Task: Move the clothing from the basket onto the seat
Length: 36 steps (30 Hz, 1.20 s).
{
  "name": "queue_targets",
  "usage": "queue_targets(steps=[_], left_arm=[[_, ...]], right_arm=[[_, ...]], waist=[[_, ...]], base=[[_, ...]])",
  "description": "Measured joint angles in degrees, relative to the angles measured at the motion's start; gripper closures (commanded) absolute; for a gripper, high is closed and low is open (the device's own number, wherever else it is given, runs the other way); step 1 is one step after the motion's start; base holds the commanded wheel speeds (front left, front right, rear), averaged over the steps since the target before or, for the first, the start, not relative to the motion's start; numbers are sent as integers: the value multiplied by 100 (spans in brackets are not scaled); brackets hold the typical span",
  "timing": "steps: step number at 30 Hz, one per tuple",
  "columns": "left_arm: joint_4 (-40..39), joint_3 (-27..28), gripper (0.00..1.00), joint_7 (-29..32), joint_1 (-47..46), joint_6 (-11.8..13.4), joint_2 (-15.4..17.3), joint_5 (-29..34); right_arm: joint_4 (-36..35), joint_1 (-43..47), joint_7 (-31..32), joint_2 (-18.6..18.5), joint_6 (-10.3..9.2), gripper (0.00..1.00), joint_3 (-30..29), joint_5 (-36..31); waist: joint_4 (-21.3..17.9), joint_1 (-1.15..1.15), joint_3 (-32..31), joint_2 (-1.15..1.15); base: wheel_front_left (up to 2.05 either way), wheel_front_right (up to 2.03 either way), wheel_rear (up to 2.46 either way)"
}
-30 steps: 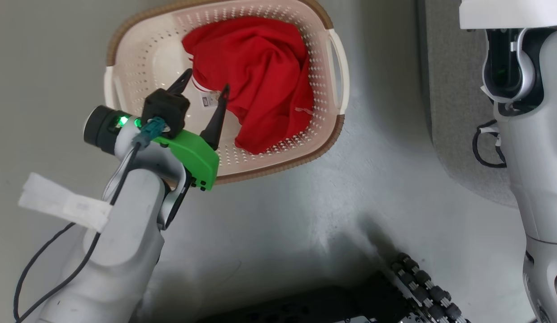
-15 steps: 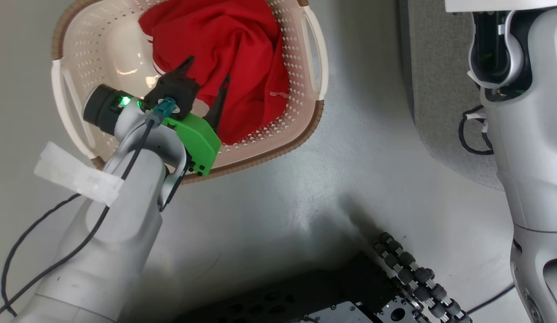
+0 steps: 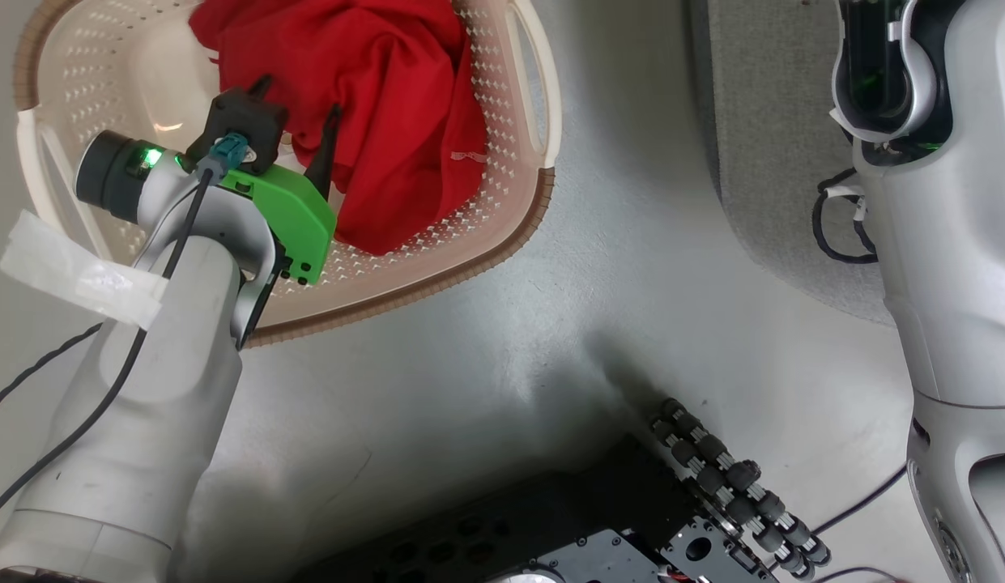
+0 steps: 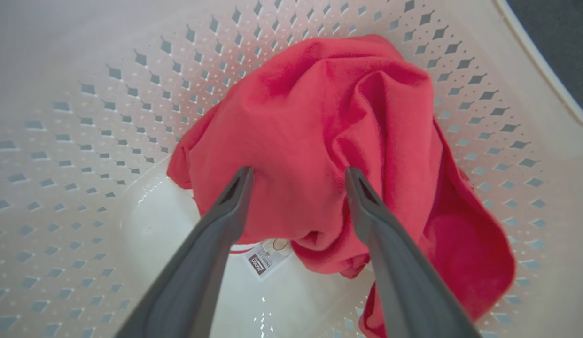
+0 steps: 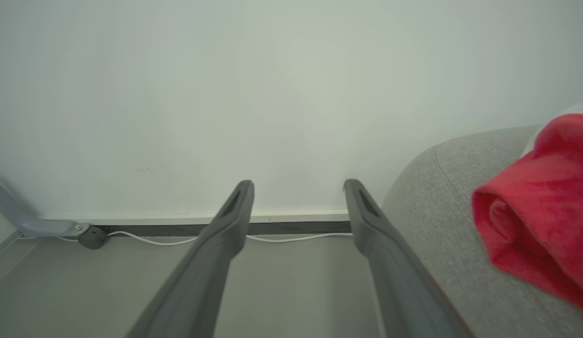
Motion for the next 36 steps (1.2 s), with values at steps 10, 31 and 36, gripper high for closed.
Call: queue_targets(steps=[10, 31, 36], left_arm=[[322, 44, 0, -4, -300, 52, 4, 22], [657, -412, 100, -444, -392, -83, -233, 159], [667, -575, 100, -678, -393, -118, -245, 252]], right_arm=[[-16, -2, 0, 84, 27, 0, -58, -1], [85, 94, 0, 137, 103, 0, -301, -177], [216, 247, 0, 144, 172, 0, -318, -311]], waist=[[-169, 0, 104, 0], [-163, 0, -78, 0], [-82, 0, -276, 0]], base=[[0, 0, 0], [0, 0, 0], [0, 0, 0]])
